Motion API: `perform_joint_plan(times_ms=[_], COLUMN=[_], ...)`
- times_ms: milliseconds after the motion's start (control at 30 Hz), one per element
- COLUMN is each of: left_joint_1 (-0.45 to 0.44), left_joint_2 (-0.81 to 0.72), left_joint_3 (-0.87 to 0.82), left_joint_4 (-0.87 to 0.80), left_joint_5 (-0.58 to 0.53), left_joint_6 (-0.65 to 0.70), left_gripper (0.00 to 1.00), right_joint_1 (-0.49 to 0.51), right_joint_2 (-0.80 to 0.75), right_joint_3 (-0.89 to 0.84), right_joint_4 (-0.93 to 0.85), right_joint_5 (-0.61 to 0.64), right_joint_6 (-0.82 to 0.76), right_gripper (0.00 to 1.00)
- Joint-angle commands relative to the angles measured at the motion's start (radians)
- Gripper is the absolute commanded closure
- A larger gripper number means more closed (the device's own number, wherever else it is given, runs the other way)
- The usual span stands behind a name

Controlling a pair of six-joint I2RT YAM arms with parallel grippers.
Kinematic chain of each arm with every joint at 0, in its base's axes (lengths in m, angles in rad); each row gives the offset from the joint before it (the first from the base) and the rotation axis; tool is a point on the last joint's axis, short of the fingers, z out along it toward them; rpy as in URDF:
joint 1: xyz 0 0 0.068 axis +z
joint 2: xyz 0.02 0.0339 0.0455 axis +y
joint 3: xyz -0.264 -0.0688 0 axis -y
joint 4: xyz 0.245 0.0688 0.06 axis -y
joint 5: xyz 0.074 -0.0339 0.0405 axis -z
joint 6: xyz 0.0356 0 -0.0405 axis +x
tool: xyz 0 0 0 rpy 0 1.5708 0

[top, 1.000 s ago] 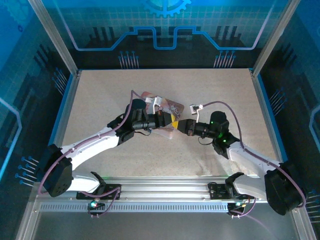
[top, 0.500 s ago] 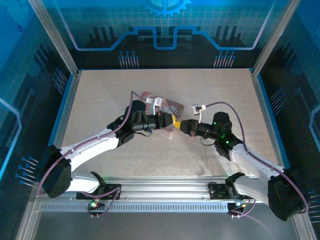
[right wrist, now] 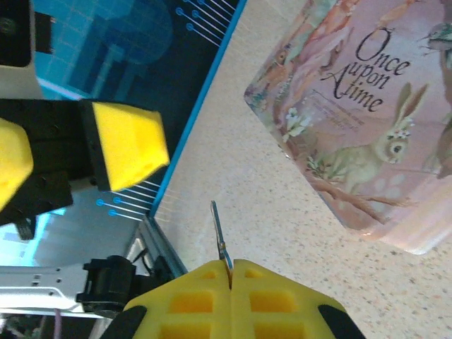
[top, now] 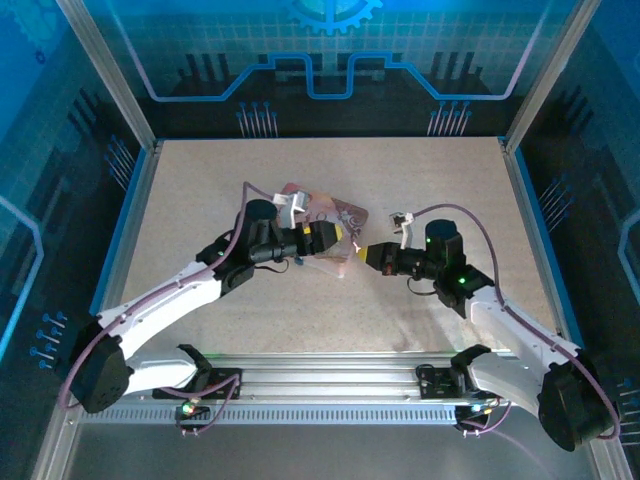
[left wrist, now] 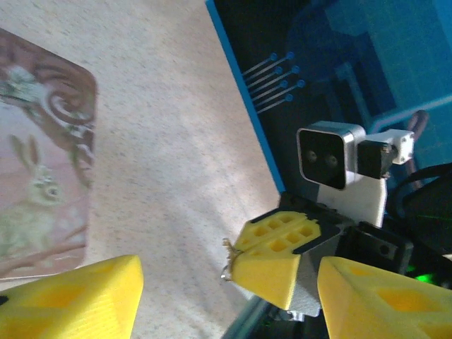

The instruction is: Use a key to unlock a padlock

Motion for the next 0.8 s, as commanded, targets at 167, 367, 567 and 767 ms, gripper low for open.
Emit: perform_joint_plan(times_ms=[167, 367, 567, 767], left_joint_1=[0.036, 0.063, 0.088, 0.128], left_joint_2=[-0.156, -0.234, -0.285, -0.320], left_joint_3=[-0.040, -0.132, -0.206, -0.278], left_joint_4=[-0.240, -0.283, -0.308, -0.301], left_joint_5=[-0.253, -0.319, -0.330, -0.314], left_joint_6=[0.184, 0.187, 0.170, 0.133], left_gripper=[0.06, 0.01, 0.01, 0.01], right_joint_1=[0.048, 0.070, 0.078, 0.081], right_joint_2=[0.045, 0.131, 0.250, 0.378], right_joint_3=[0.094, 0.111, 0.152, 0.215], right_joint_4=[-0.261, -0.208, -0.107, -0.055], right_joint_5=[0.087, 0.082, 0.055, 0.034], right_joint_6=[-0.180, -0.156, -0.105, -0.066], right_gripper=[0.95, 0.95, 0.94, 0.94])
